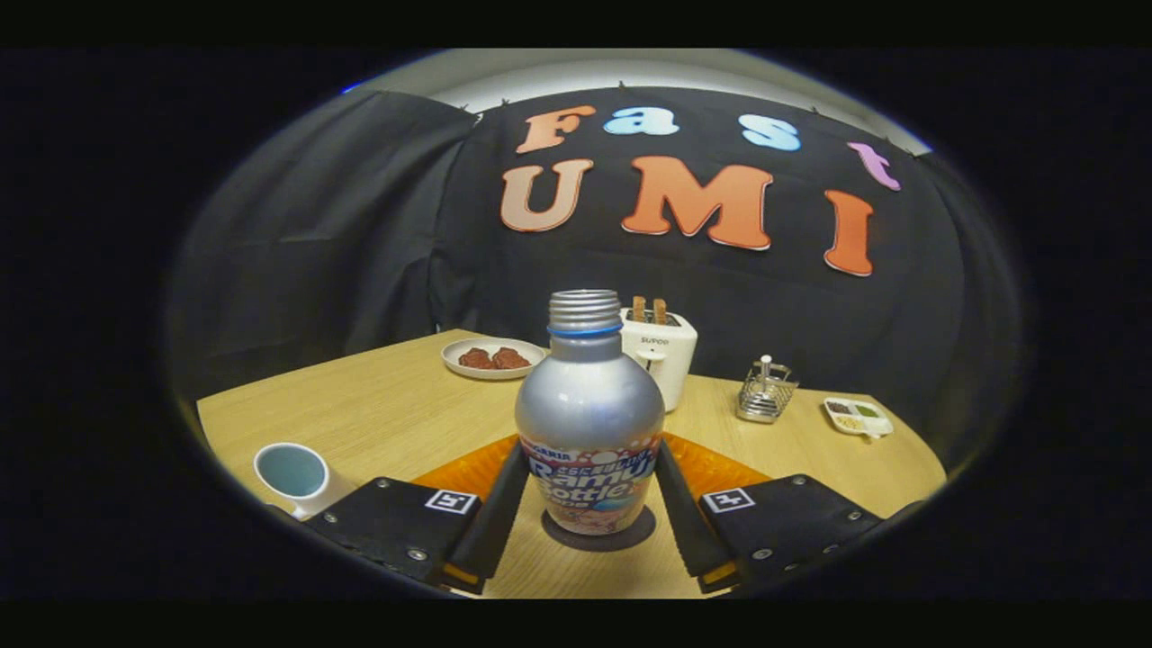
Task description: Take the bottle from table, then pour the juice into the cup, finally place the bottle on the coaster
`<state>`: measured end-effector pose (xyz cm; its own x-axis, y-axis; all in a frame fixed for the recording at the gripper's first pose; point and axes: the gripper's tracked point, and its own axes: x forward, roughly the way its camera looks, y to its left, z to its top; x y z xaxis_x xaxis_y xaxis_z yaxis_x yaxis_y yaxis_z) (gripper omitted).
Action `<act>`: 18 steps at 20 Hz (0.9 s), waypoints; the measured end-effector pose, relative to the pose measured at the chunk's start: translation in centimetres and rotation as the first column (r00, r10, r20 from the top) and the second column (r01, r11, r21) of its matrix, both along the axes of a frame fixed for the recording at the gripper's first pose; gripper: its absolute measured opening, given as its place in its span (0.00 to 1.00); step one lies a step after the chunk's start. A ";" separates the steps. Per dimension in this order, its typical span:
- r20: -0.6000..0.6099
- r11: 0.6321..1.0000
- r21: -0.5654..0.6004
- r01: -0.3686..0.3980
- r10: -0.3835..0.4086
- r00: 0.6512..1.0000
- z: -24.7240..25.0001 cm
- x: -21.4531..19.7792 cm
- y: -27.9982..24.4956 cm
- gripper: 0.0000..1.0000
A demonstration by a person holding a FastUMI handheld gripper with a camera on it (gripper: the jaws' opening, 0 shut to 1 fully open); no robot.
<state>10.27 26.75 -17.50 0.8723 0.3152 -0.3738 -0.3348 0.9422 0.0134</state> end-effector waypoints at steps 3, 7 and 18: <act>-0.057 0.999 0.052 0.012 -0.009 0.998 -1.5 -0.2 -0.8 0.76; -0.062 0.998 0.064 0.029 -0.025 0.998 -2.1 0.4 -1.5 0.76; -0.053 0.998 0.052 0.026 -0.023 0.998 -3.1 0.7 -2.4 0.80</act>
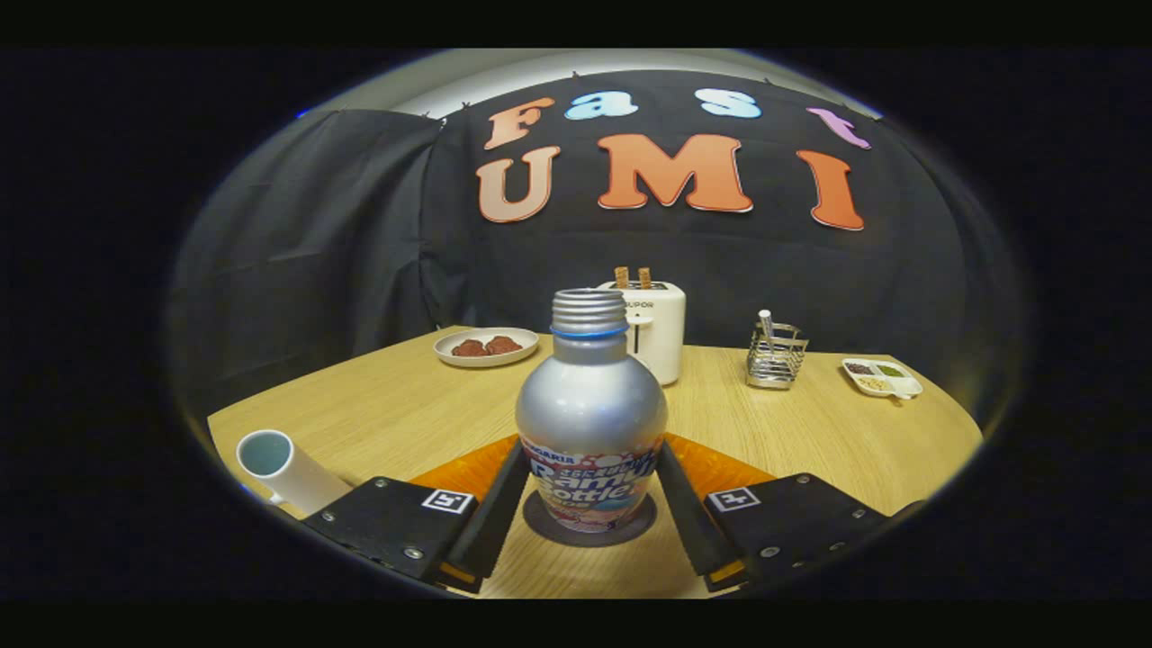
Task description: Take the bottle from table, then pour the juice into the cup, finally place the bottle on the coaster
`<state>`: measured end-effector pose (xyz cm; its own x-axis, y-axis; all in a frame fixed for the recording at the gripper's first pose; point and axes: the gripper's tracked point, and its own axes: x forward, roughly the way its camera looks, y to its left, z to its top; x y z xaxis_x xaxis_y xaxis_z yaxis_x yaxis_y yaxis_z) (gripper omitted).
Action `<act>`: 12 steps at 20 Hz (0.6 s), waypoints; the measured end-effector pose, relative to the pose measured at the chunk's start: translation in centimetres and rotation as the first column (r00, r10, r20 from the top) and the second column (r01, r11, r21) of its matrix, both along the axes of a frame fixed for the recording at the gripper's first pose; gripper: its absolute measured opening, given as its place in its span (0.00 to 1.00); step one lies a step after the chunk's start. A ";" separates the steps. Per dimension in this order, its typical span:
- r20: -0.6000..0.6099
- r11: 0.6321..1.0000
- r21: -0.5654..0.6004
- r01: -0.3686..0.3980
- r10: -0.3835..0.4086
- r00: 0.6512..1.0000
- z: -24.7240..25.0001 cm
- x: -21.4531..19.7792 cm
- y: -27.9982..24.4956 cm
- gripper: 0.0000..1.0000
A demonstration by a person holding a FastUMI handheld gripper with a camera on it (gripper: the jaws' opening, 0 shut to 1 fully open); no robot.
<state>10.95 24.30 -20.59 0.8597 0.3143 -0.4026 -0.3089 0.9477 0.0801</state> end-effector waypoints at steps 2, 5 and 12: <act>0.016 1.000 -0.016 -0.004 0.004 1.000 0.6 -0.2 0.0 0.81; 0.053 0.999 -0.039 -0.003 0.005 0.999 1.7 -0.7 -0.6 0.90; 0.152 0.999 0.035 0.016 -0.021 0.988 8.0 -3.4 -3.6 0.96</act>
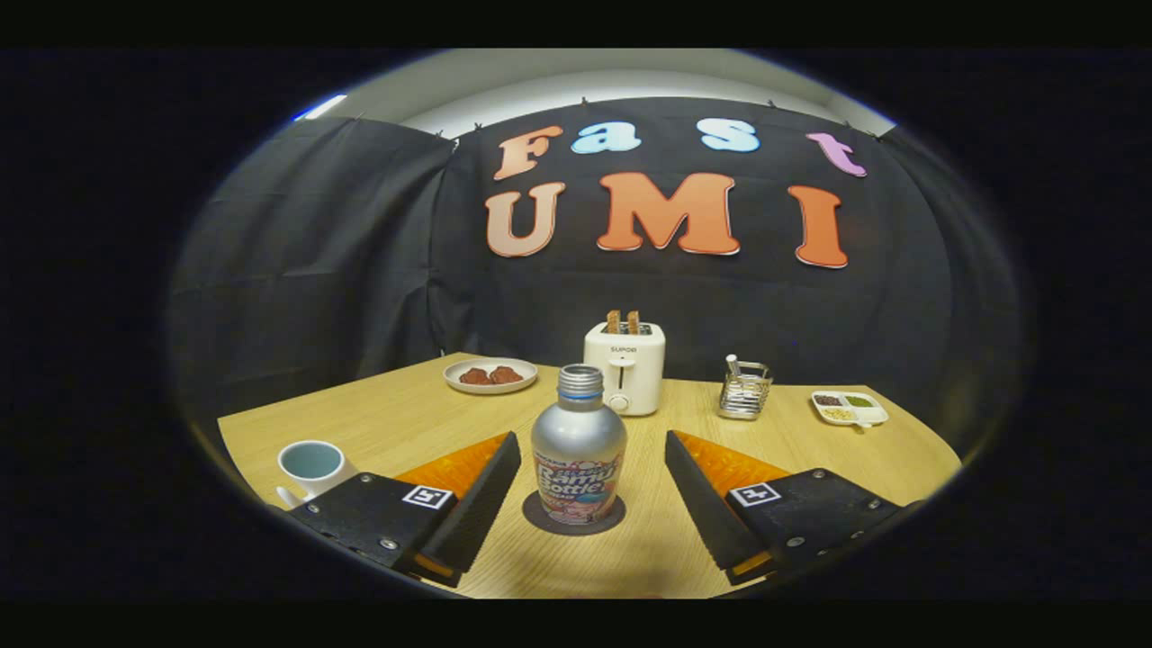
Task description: Take the bottle from table, then pour the juice into the cup, finally place the bottle on the coaster
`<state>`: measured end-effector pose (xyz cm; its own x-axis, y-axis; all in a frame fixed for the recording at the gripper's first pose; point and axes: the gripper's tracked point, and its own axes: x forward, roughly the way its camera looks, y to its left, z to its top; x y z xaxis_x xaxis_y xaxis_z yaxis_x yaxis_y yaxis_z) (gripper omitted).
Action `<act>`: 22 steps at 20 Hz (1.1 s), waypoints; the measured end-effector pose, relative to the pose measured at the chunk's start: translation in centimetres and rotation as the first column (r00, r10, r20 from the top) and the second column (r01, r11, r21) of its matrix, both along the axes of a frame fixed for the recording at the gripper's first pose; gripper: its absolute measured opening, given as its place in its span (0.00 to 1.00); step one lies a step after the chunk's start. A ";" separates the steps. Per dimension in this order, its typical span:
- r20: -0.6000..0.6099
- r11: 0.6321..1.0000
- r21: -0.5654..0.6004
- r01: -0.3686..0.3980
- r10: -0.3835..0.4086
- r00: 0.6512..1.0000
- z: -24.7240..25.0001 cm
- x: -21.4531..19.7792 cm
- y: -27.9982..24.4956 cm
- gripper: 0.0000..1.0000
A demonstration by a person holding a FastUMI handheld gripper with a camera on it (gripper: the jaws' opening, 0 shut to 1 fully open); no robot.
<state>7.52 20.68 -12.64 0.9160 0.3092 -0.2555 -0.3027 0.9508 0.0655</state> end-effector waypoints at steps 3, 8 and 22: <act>0.042 0.999 0.014 0.029 -0.030 0.999 2.7 -1.5 -2.5 0.97; 0.108 0.995 0.014 0.104 -0.104 0.989 7.1 -3.7 -7.9 0.97; 0.203 0.979 0.037 0.201 -0.205 0.958 13.2 -8.6 -16.9 0.97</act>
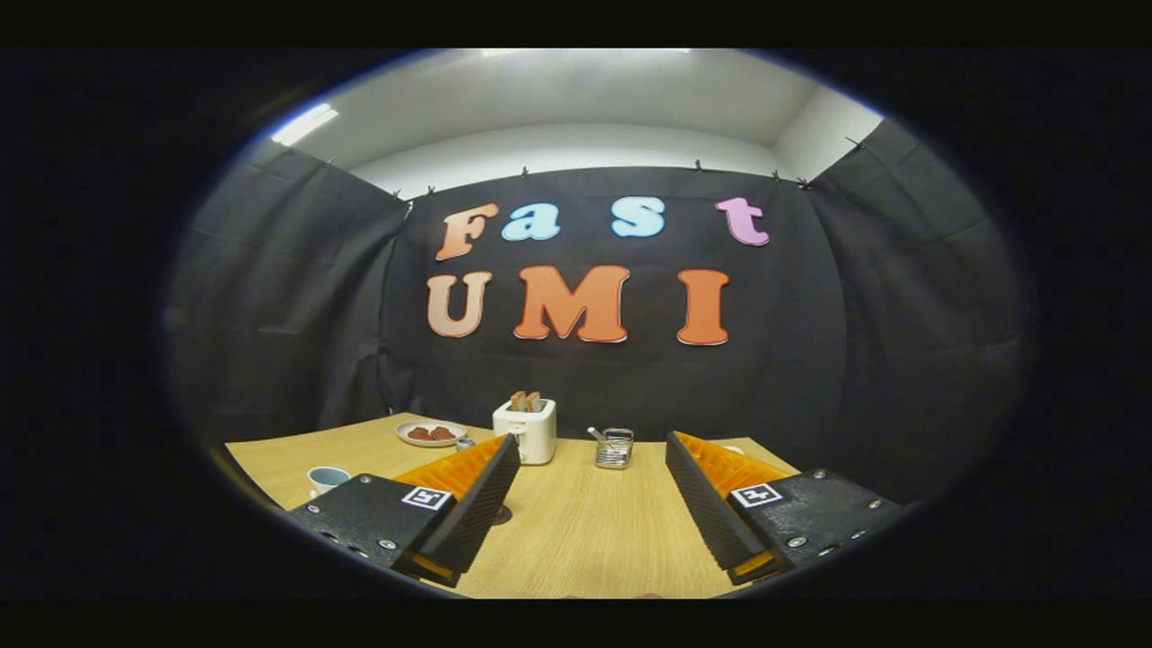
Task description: Take the bottle from table, then pour the juice into the cup, finally place the bottle on the coaster
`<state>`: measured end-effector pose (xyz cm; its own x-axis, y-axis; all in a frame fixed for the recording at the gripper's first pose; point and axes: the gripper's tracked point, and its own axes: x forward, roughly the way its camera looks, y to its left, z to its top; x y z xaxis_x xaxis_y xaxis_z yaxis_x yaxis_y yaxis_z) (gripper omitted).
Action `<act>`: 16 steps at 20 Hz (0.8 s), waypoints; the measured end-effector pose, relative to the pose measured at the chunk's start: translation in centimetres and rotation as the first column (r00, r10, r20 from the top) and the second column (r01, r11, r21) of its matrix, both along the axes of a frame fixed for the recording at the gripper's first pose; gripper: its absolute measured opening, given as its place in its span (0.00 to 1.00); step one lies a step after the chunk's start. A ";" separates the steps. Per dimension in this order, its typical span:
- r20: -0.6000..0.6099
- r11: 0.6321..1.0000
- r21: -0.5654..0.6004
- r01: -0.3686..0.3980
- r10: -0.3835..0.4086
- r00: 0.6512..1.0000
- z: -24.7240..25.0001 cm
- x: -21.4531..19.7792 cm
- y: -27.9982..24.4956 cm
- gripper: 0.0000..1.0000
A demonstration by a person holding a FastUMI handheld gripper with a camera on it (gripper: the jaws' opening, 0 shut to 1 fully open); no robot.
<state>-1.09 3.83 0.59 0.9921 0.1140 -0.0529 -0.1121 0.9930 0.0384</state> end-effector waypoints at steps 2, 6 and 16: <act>0.001 1.000 -0.002 0.014 -0.014 1.000 0.2 -0.1 -1.0 0.97; 0.015 0.999 -0.005 0.033 -0.033 0.999 1.2 -0.8 -2.7 0.97; 0.057 0.999 -0.005 0.039 -0.038 0.998 3.6 -1.6 -3.7 0.97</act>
